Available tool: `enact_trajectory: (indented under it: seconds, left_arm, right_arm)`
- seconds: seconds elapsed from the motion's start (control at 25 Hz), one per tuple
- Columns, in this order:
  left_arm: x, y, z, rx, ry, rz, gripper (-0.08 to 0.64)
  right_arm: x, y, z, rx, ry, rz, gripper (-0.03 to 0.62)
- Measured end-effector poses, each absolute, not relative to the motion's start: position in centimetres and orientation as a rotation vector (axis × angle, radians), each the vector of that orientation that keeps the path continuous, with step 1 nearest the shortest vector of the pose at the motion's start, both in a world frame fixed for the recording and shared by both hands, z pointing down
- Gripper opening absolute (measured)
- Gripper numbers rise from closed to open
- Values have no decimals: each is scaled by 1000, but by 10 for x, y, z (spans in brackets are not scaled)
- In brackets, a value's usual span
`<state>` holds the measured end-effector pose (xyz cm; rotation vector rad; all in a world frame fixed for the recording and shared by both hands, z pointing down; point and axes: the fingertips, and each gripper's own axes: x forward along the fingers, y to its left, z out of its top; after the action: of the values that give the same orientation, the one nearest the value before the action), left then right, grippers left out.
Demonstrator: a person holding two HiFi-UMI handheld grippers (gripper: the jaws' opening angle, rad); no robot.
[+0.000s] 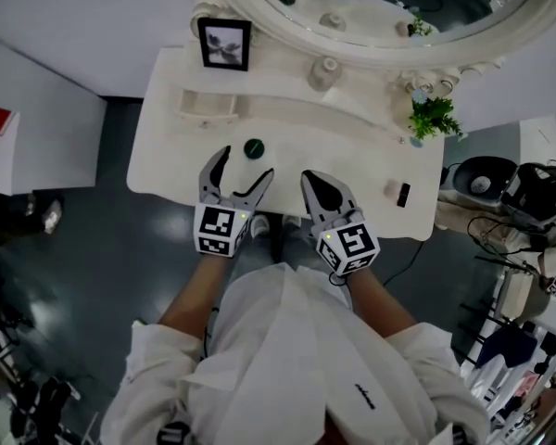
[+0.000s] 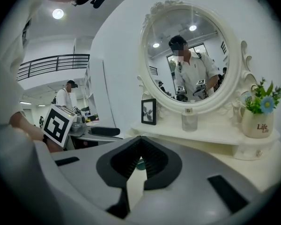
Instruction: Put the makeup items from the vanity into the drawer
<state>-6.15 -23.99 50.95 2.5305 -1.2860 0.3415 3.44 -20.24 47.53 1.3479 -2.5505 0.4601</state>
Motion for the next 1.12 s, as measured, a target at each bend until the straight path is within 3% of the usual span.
enact_trajectory:
  seconds: [1.12]
  left_arm:
    - [-38, -290, 646, 2298, -1261, 689, 403]
  right_arm:
    - [18, -267, 602, 1174, -2444, 650, 18]
